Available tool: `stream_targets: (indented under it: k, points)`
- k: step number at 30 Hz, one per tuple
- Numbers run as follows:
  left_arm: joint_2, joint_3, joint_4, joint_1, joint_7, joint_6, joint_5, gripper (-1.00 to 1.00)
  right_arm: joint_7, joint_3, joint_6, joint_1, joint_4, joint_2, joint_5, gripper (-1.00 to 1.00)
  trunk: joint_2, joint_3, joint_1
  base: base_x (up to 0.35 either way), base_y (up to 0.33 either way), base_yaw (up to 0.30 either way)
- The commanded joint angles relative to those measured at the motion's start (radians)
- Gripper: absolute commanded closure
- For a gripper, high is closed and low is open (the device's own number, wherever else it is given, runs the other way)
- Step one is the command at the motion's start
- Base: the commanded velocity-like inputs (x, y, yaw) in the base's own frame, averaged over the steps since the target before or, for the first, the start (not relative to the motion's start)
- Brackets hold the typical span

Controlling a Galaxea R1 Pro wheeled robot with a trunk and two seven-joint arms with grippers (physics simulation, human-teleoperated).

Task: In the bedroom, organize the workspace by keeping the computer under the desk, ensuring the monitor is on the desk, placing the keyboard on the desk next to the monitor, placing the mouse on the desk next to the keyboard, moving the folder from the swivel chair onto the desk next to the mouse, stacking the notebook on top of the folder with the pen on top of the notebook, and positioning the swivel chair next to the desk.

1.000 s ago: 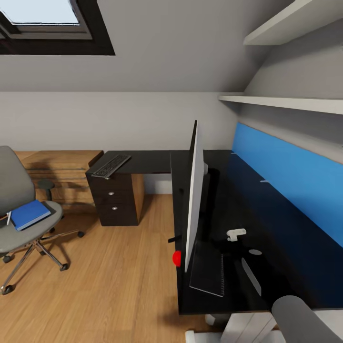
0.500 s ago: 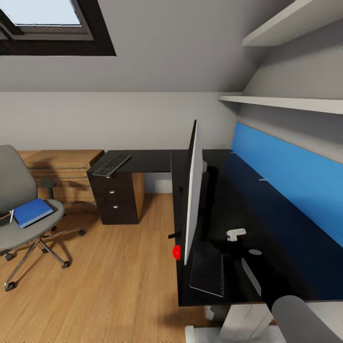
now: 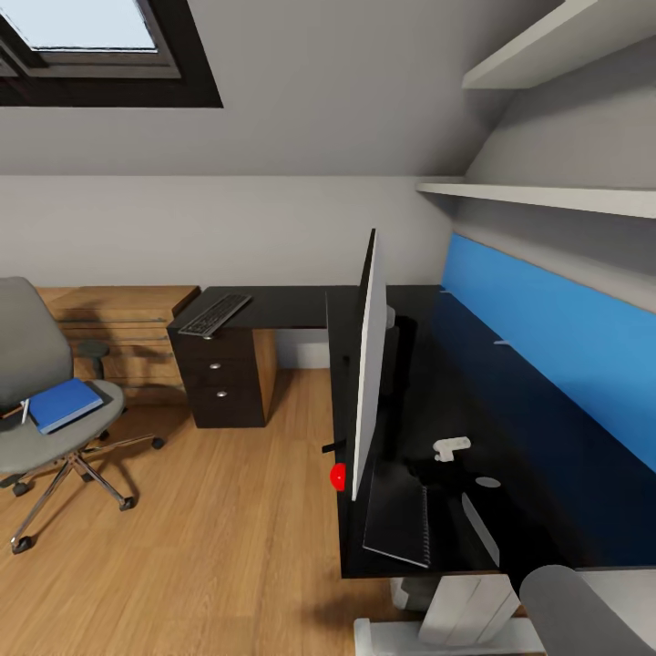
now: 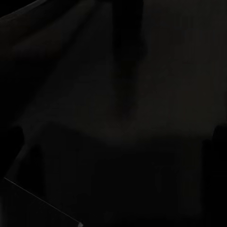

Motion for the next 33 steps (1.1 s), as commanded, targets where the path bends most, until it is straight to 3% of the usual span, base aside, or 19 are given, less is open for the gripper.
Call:
stream_targets:
  k: [1,33]
  points:
    - [0.000,-0.002,0.000,-0.001,0.005,-0.003,0.000,-1.00,0.000,0.004,0.008,0.000,0.087,-0.001,-0.005,-1.00,0.000,-0.001,0.000,-0.003,0.000,0.000]
    - [0.000,-0.002,0.000,-0.001,0.005,-0.003,0.000,-1.00,0.000,0.002,0.008,0.000,0.087,-0.002,-0.005,-1.00,0.000,-0.001,0.000,-0.042,0.000,0.000]
